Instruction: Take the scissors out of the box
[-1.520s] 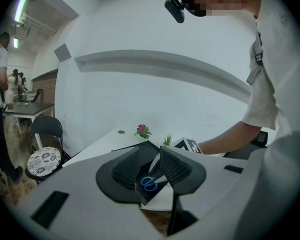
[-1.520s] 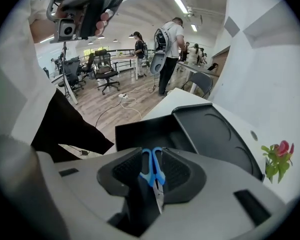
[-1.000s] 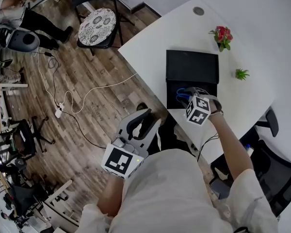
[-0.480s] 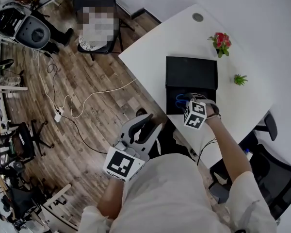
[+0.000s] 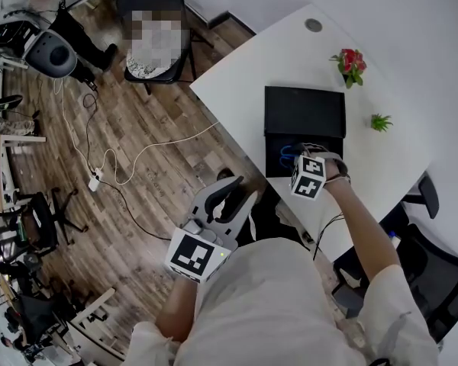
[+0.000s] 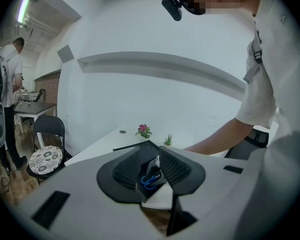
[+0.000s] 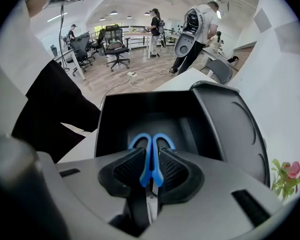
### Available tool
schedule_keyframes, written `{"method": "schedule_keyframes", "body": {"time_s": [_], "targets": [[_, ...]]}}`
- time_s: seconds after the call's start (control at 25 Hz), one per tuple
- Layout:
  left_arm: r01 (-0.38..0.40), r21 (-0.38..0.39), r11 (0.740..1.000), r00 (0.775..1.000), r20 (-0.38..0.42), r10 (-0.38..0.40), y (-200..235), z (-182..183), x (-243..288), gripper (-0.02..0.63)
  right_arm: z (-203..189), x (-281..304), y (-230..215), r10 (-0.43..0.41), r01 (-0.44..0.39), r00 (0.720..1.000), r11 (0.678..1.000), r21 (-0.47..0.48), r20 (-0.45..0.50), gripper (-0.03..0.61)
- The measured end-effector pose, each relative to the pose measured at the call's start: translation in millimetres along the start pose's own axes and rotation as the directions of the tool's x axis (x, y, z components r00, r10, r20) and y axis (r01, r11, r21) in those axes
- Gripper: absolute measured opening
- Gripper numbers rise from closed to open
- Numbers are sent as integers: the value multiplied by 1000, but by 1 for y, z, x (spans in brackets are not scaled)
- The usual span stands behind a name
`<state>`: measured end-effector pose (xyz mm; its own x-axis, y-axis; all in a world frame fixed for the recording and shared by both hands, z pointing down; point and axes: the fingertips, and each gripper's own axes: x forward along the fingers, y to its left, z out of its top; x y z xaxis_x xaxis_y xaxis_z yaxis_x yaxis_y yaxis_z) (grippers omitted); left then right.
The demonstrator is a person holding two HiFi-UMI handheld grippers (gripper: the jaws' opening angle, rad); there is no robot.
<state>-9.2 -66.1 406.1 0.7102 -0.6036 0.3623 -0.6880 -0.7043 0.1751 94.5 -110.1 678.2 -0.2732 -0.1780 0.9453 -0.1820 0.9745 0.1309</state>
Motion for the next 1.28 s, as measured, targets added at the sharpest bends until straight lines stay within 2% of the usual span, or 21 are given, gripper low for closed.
{"method": "schedule_keyframes", "body": {"time_s": [0.32,0.76,0.96,1.08,1.28], "targets": [[11,-13,1000,1000,-4,-11,-3,0,-2,127,0,0,0,-15,14,1000,1000,-14,-27,94],[0,-7,1000,1000,-4,0,-1,-1,-10,124,3,-4,-1,-50,50,999,999,2,4,89],[3,16,1000,1000,12,-3,0,-1,-12,124,11,-12,0,-65,64,997,998,15,40,89],[3,0,1000,1000,-5,-3,-1,-2,-11,124,16,-19,-2,-74,71,995,996,53,72,89],[15,22,1000,1000,4,-15,-5,2,-9,124,22,-35,-9,-119,102,983,988,119,141,89]]}}
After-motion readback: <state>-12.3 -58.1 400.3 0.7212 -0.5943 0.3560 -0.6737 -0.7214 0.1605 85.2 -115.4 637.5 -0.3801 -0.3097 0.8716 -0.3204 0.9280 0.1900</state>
